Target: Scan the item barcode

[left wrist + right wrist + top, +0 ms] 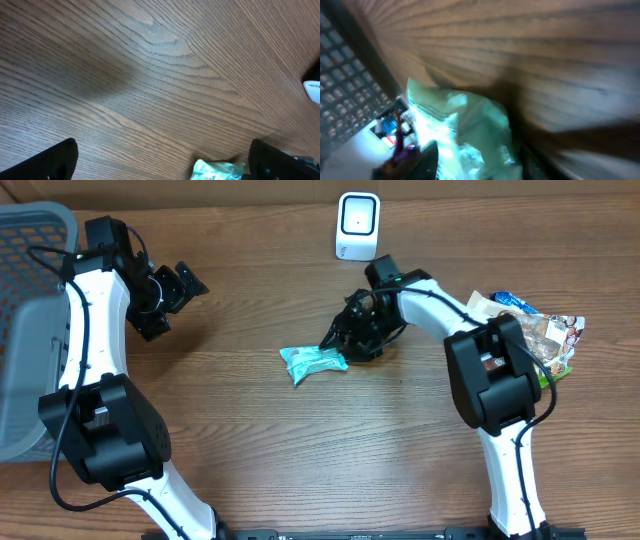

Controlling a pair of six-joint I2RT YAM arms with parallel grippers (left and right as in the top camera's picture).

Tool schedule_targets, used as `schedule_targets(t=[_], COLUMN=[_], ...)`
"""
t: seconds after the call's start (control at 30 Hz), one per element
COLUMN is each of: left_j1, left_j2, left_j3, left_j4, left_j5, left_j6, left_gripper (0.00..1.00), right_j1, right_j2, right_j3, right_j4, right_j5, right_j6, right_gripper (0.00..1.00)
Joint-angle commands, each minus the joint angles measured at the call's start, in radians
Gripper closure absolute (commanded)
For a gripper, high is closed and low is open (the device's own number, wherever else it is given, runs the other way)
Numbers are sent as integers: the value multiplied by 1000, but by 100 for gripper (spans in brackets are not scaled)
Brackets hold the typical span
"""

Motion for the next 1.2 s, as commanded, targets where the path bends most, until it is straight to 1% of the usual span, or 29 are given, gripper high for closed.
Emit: schedule_targets(t=[0.0, 0.03, 0.2, 0.3, 0.43, 0.47, 0.53, 0.57, 0.6, 0.63, 0.77, 0.87, 0.93, 0.97, 1.13, 1.17], left_j1=[-2, -2, -2, -2, -2, -2, -2, -2, -2, -2, -2, -2, -2, -2, -2, -2], left_j2=[-10, -10, -10, -10, -10, -10, -10, -10, -10, -10, -10, -10, -10, -10, -10, -10], left_j3=[9, 10, 10, 9, 10, 9, 9, 9, 9, 9, 10, 9, 10, 9, 9, 9], left_j4=[0, 0, 0, 0, 0, 0, 0, 0, 0, 0, 0, 0, 0, 0, 0, 0], left_j5=[-9, -9, -9, -9, -9, -9, -9, -9, -9, -9, -9, -9, -9, -9, -9, -9], left_j6=[-13, -13, -13, -13, -13, -13, -13, -13, -13, -13, -13, -13, -13, -13, -13, -13], left_gripper=[0, 1, 0, 0, 0, 0, 0, 0, 0, 0, 1, 0, 0, 0, 0, 0], right_j1=[24, 23, 9, -18, -53, -56, -55, -47, -39, -23, 39, 80, 97, 101, 108, 108], right_j2=[42, 41, 23, -41, -181, -229, -297, -348, -372, -409, -458, -454, -448, -446, -423, -414], right_j3=[-39, -39, -33, -28, -28, -28, -28, -28, -28, -28, -28, -28, -28, -29, -29, -29], right_j4=[26, 26, 26, 18, 10, 10, -1, -9, -10, -8, 18, 77, 143, 166, 406, 471], right_j5=[120, 120, 120, 174, 373, 452, 624, 768, 834, 951, 1294, 1544, 1649, 1665, 1747, 1747], right_j6=[103, 102, 59, 10, -19, -48, -60, -67, -89, -136, -215, -217, -230, -251, -418, -485], right_gripper=[94, 96, 96, 96, 96, 96, 96, 96, 96, 96, 96, 96, 96, 96, 96, 96])
